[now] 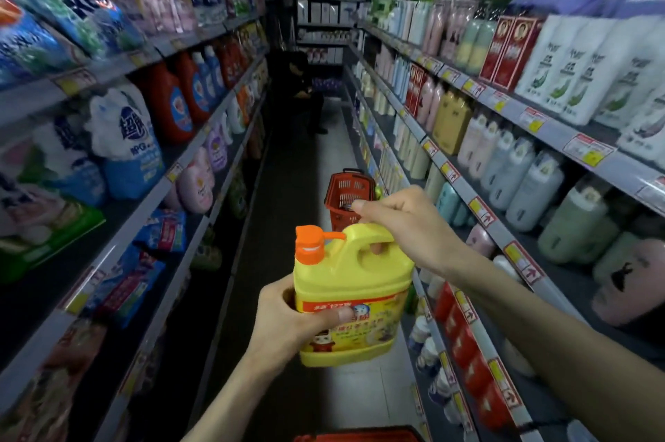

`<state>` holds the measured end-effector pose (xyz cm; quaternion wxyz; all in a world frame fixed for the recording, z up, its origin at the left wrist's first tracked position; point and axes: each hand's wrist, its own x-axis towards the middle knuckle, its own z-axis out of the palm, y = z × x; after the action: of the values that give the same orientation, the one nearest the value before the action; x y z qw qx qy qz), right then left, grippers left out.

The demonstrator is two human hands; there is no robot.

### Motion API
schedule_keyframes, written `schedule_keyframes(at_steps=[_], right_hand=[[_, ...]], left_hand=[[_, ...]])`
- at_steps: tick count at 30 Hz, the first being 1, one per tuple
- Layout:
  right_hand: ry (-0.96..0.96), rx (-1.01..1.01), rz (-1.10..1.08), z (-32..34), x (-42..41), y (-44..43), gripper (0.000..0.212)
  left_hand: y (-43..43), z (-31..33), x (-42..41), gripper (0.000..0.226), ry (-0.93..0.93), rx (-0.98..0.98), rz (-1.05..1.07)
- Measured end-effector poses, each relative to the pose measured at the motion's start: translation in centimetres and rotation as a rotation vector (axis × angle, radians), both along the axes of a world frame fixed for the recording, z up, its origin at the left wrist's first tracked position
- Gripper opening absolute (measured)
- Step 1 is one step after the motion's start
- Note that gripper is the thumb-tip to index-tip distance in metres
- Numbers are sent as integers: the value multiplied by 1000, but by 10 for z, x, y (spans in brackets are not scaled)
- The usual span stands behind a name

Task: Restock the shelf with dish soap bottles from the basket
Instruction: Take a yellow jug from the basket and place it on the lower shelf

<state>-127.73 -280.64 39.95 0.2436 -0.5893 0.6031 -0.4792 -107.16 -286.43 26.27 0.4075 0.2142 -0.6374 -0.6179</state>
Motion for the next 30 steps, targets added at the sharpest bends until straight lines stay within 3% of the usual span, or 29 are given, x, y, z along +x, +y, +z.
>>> schedule_keyframes(at_steps=[3,5,9,12,18,24,30], right_hand=[[-216,-59,-13,-3,-2,-8,26],[-314,-61,-2,-13,-3,-12,22],[-542,126,149,-53,1,-15,66],[-550,269,302,-81,15,-11,84],[-538,339,428,-96,45,-19,80],[-663,342,633,-106,87,-22,50],[-664,308,840,-102,143,-5,46]], left_hand=[[-6,8,3,50,32,65,50],[-8,12,5,51,54,117,89],[-8,18,13,55,83,245,190],[-2,22,25,53,113,317,239],[27,27,55,48,124,376,402],[72,43,93,48,85,333,538],[148,50,131,58,-12,261,845]])
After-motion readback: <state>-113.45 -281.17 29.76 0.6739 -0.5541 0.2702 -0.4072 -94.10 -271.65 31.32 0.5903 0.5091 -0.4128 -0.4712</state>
